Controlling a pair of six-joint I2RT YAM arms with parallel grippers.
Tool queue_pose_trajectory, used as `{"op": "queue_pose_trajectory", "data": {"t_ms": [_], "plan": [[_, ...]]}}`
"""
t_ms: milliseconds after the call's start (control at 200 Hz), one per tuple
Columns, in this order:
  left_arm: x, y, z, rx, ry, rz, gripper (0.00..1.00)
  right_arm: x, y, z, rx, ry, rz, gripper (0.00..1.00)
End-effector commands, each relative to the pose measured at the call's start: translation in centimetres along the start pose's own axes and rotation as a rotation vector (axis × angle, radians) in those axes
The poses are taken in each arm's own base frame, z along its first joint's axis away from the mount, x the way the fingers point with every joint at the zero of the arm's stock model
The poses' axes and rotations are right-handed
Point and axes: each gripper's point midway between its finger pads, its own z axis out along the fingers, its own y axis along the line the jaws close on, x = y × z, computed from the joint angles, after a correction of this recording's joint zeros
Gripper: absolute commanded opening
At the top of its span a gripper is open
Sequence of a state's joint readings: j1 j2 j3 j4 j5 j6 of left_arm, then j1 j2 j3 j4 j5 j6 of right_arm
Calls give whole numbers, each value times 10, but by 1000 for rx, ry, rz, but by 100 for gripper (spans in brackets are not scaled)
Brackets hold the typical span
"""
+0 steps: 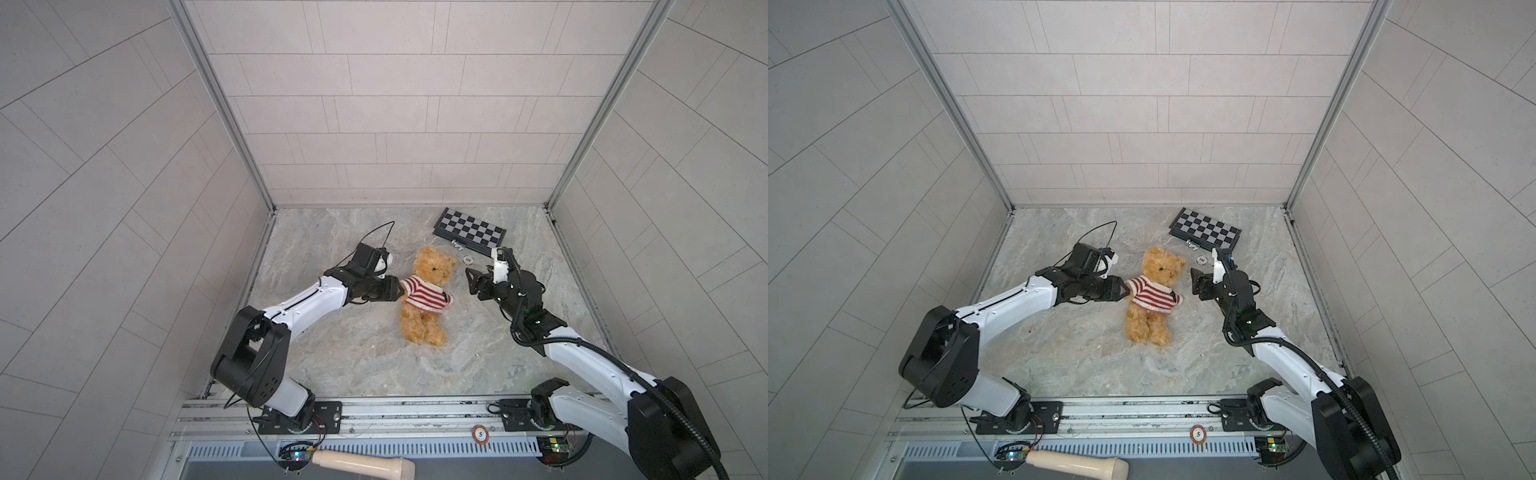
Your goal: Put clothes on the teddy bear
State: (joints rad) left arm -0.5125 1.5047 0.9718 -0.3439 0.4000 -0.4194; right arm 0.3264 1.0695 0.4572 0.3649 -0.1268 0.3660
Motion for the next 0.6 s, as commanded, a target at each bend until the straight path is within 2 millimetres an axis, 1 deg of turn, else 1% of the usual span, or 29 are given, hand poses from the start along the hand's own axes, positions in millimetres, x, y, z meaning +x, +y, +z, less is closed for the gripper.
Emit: {"op": "queue_pose_trajectory", "data": {"t_ms": [0,25,40,100,150,250,340,360,400,446,476,541,596], "plan": [[-20,5,-41,-215,-109,169,80,8,17,1,-96,59,53,80],[-23,-1,-49,-252,-131,211,89,13,18,1,-107,78,62,80],[-24,-4,-53,-273,-136,233,91,16,19,1,-112,91,68,80],[-27,-21,-61,-304,-152,288,92,30,21,-1,-132,136,92,81],[-26,-40,-59,-281,-158,310,90,38,21,-2,-135,165,110,81],[-20,-87,-43,-179,-139,342,78,51,14,-1,-105,210,125,82],[-14,-132,-25,-63,-119,354,62,59,1,2,-53,226,159,82],[-12,-141,-20,-26,-108,346,60,59,-3,3,-44,220,173,82],[-7,-154,-9,32,-80,319,58,60,-9,4,-31,208,203,82],[-4,-155,5,50,-55,289,52,61,-15,4,-15,196,227,82],[-2,-151,13,38,-43,277,48,61,-18,4,-7,191,233,82],[-1,-127,30,-25,-18,245,43,64,-18,5,-9,204,222,82],[-3,-99,43,-51,3,188,40,67,-18,6,-11,219,217,82]]}}
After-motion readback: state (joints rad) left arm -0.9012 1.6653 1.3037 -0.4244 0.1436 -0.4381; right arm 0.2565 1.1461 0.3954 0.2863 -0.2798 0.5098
